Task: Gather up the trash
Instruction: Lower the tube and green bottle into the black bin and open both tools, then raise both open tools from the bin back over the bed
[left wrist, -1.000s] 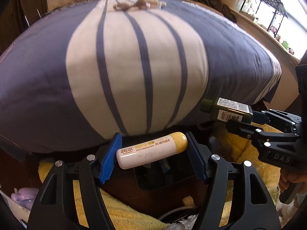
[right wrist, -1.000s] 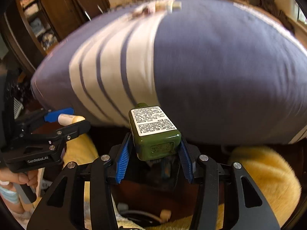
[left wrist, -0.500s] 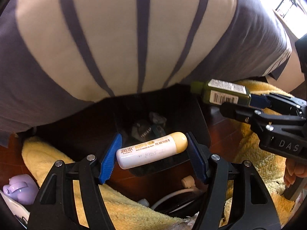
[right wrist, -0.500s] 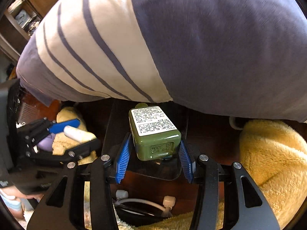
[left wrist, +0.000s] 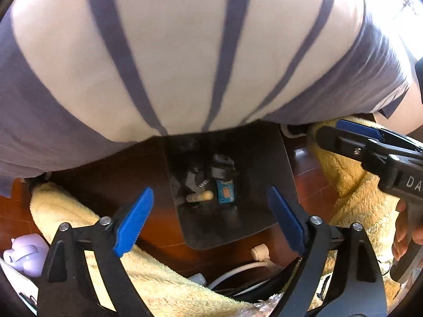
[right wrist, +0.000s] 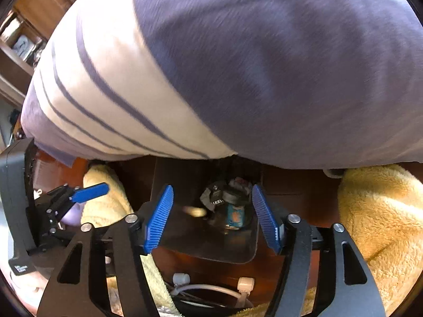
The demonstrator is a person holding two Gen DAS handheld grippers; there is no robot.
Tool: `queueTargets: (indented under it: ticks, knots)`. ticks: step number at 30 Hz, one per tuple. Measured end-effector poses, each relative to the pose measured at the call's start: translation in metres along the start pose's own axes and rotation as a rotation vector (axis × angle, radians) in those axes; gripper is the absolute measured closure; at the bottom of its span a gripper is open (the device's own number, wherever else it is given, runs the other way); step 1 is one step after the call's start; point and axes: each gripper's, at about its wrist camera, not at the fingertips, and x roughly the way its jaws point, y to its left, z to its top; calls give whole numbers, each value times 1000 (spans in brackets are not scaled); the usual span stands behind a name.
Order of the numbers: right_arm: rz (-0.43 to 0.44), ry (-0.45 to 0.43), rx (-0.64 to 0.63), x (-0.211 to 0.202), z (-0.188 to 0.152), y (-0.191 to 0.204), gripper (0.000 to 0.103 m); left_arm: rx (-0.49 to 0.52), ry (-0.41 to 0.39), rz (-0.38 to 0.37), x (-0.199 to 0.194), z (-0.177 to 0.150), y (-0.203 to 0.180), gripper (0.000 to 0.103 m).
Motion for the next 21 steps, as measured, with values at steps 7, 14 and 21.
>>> queueTargets:
  ticks: [7, 14, 21]
  knots:
    - [11, -126, 33, -45, 12, -9, 19, 5, -131, 27, -57, 13, 4, 10]
    - [-10, -287, -21, -102, 32, 5, 17, 19, -306, 54, -127, 26, 8, 8]
    - [-30, -402, -71, -136, 76, 17, 16, -10, -417, 94, -166, 59, 28, 8]
